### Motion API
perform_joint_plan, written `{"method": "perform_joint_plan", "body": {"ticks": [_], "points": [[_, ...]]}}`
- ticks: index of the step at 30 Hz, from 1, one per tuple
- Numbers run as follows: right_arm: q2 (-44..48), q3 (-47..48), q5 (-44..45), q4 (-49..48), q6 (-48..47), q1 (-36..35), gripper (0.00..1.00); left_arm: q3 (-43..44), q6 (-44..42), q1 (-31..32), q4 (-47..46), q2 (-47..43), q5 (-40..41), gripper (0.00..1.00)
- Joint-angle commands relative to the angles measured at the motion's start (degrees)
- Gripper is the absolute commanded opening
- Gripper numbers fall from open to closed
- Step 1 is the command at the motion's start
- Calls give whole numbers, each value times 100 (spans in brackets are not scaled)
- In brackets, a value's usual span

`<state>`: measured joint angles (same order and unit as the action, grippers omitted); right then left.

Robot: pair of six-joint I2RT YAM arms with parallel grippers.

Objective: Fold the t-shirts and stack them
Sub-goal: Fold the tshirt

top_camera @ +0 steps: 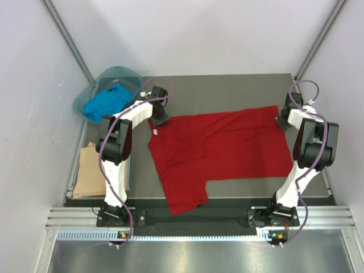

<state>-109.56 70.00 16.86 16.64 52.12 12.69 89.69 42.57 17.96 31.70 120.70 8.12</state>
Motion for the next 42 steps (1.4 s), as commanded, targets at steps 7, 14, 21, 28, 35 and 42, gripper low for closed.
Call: {"method": "perform_joint_plan", "body": {"ticks": [7, 14, 21, 28, 35, 42], "points": [[312, -179, 28, -364, -237, 243, 0, 277, -3, -117, 556, 542, 638, 34], [514, -311, 247, -249, -228, 252, 0, 628, -55, -196, 714, 700, 700, 34], [646, -381, 274, -232, -246, 261, 0, 874, -73, -205, 855, 884, 647, 34], [830, -84, 72, -74, -500, 252, 21, 1261, -152, -205, 978, 560, 113, 34], [708, 541, -297, 155, -931, 103, 42, 1191, -248, -187, 443, -100, -292, 38], [-117, 1367, -772, 138, -1213, 94, 46, 902, -415, -178, -242, 163, -1178, 37]]}}
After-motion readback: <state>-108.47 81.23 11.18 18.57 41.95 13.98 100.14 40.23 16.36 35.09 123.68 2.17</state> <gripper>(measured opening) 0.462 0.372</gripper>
